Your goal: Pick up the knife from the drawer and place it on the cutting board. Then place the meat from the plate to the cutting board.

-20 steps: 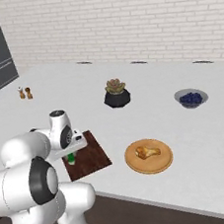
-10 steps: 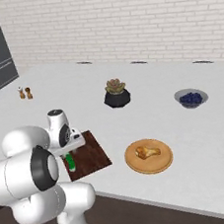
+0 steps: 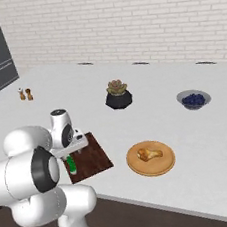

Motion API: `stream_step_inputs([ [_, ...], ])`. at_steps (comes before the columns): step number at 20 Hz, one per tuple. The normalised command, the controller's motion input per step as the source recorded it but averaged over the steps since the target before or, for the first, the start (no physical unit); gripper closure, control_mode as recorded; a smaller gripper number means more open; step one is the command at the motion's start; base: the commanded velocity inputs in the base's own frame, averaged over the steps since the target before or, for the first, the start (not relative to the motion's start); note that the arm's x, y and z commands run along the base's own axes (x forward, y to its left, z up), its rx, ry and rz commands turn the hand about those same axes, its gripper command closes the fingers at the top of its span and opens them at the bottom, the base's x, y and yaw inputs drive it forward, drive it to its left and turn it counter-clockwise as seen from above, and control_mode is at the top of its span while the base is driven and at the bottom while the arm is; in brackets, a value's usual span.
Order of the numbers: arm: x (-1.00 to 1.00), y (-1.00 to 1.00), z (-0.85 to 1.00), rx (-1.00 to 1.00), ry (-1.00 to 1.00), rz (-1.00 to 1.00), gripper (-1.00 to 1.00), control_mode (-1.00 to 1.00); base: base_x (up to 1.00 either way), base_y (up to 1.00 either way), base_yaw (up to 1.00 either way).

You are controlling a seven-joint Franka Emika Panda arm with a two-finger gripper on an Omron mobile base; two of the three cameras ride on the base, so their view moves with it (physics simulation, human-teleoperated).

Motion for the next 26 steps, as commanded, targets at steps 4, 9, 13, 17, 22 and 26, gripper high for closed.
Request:
stream_step_inputs([
  [4,-0.11,-0.91,0.19,0.0,0.04,-0.12,-1.0,-1.0,0.0,0.0,0.0],
  [9,-0.07,-1.0,0.36,0.0,0.06,-0.31,-1.0,-1.0,0.0,0.0,0.0],
  [13,0.0,-1.0,0.44,0.0,0.13,-0.4,-1.0,-1.0,0.0,0.0,0.0],
  [17,0.0,-1.0,0.41,0.0,0.14,-0.43,-1.0,-1.0,0.0,0.0,0.0],
  [22,-0.09,-0.79,0.3,0.02,0.02,-0.41,-1.0,-1.0,0.0,0.0,0.0],
  [26,-0.1,-0.62,0.12,0.0,-0.02,-0.38,-1.0,-1.0,0.0,0.0,0.0],
])
